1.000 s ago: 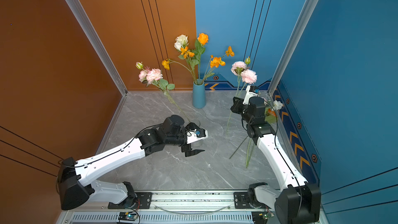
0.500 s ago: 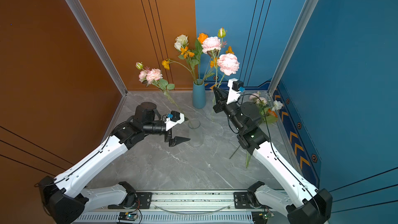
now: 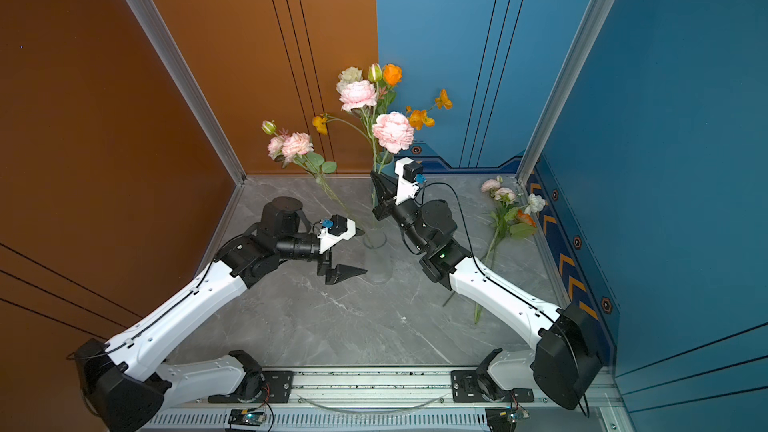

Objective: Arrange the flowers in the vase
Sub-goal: 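Lift the pink rose and carry it over the glass vase, then lower the pink rose stem into the glass vase with the right gripper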

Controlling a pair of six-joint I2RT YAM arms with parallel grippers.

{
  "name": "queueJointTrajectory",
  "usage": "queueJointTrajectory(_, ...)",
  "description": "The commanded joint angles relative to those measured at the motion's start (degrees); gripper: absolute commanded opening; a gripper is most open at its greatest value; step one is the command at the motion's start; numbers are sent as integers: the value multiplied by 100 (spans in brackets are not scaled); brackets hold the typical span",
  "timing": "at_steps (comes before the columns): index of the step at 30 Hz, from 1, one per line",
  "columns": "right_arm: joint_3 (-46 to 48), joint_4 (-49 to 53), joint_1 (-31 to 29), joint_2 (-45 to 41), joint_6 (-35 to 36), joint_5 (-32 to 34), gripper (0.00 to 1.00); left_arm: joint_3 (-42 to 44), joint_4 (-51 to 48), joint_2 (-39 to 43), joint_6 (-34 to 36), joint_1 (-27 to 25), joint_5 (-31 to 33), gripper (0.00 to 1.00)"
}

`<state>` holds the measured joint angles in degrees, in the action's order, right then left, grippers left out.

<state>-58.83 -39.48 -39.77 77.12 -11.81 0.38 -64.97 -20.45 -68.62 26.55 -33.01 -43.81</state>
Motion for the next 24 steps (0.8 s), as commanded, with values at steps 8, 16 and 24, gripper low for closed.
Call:
queueJointTrajectory(8, 587, -524, -5, -16, -577, 303, 0, -88, -100, -35, -14, 78, -117, 98)
queueJointTrajectory(16, 921, -482, -298, 93, -831, 368, 0, -95, -100, -81, -29, 77, -119, 98)
queueJointTrajectory(24, 1299, -435, -372, 140, -858, 671, 0, -90, -100, -88, -27, 79, -119, 98)
